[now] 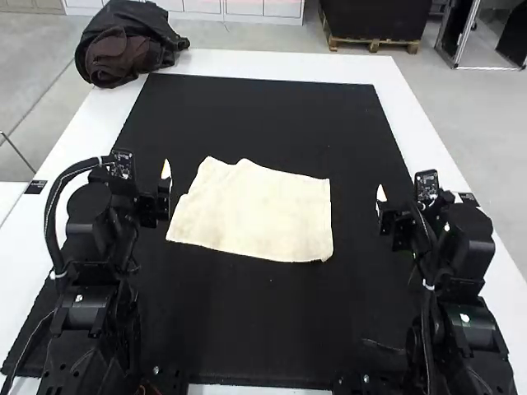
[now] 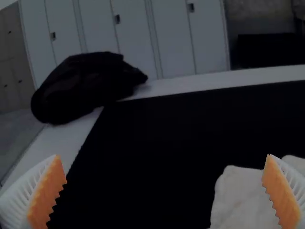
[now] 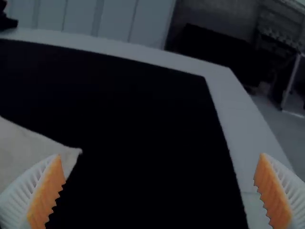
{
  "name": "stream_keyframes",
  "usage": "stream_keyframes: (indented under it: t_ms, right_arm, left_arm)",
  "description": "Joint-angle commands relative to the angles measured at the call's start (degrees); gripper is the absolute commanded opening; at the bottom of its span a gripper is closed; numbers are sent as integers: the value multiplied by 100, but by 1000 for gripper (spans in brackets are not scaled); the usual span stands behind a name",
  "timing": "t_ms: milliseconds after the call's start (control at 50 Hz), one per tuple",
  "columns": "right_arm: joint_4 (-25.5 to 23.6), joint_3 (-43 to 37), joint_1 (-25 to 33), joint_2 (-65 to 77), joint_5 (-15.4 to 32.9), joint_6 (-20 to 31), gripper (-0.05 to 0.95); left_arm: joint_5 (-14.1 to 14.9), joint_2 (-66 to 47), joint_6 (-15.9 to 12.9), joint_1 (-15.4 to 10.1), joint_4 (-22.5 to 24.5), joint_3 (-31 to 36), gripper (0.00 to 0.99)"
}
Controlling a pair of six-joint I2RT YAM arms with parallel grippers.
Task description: Fold the towel.
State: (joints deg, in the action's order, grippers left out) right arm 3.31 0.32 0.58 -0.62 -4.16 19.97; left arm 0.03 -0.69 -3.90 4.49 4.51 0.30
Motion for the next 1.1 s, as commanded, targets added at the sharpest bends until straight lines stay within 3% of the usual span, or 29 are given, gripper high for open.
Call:
stream_keyframes:
  t_ms: [0,180,400,600,760,940,1080]
  right_arm:
    - [196,-32,127,45,-181,368,918]
    - [978,91,206,45,-296,113,918]
    - [891,1331,302,-614,-506,-353,916]
    - [715,3080,311,-2689,-630,-1047,915]
    - [521,3853,311,-4227,-673,-1399,911]
    - [460,3783,258,-5668,-120,-1663,911]
    - [398,3396,232,-6916,-383,-1742,911]
  left_arm:
    - [49,86,-111,61,340,-21,967]
    - [6,86,-93,69,1034,85,967]
    - [-144,-590,-93,25,1078,1306,966]
    - [-170,-2629,74,25,1104,2862,966]
    - [-311,-4176,74,61,1025,3671,966]
    - [-539,-5372,74,34,814,3741,966]
    - [-715,-6075,-76,8,867,3310,961]
